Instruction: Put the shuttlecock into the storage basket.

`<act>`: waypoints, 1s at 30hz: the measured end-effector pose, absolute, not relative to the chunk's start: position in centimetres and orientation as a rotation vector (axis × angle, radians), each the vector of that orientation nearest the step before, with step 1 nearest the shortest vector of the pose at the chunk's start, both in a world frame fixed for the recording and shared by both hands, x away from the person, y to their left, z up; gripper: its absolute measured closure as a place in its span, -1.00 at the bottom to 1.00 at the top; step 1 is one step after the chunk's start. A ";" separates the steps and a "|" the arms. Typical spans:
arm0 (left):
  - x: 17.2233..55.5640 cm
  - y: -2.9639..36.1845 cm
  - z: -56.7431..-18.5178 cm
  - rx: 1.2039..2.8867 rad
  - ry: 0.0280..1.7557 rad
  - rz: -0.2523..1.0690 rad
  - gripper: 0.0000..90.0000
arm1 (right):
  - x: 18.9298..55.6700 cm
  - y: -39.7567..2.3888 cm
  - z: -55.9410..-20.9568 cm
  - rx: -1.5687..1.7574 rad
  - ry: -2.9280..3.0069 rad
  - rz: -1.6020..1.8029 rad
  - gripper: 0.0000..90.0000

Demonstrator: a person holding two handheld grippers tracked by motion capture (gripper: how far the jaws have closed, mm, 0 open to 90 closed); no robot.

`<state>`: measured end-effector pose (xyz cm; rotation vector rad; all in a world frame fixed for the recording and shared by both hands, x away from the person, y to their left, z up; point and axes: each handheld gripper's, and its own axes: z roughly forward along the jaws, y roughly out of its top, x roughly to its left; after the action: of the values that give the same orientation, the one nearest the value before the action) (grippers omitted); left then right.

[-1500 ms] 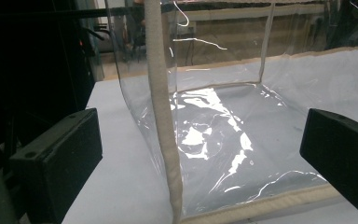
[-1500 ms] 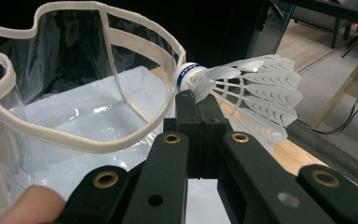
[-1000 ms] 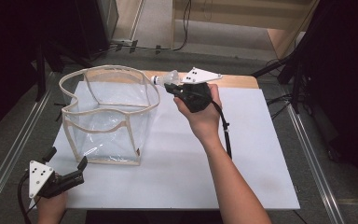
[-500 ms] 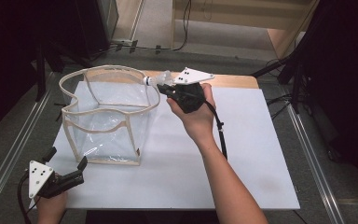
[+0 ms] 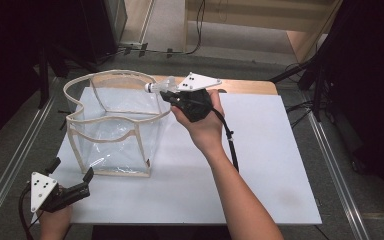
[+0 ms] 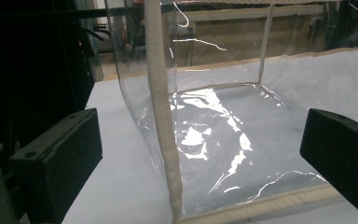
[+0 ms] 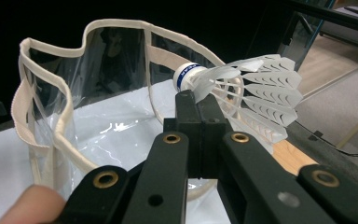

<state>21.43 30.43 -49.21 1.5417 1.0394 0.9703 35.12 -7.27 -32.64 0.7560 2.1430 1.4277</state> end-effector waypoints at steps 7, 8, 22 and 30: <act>21.4 30.4 -49.2 1.542 1.040 0.970 -1.00 | 35.0 -6.5 -32.5 0.737 2.153 1.435 0.96; 21.4 30.4 -49.2 1.542 1.040 0.970 -1.00 | 35.0 -6.4 -32.5 0.740 2.158 1.438 0.96; 21.4 30.5 -49.2 1.542 1.039 0.969 -1.00 | 34.9 -5.3 -33.0 0.729 2.190 1.439 0.96; 21.4 30.5 -49.2 1.537 1.039 0.967 -1.00 | 35.0 -5.1 -33.7 0.737 2.210 1.429 0.96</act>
<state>21.44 30.45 -49.21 1.5367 1.0393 0.9672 35.05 -5.13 -33.71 0.7371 2.2098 1.4290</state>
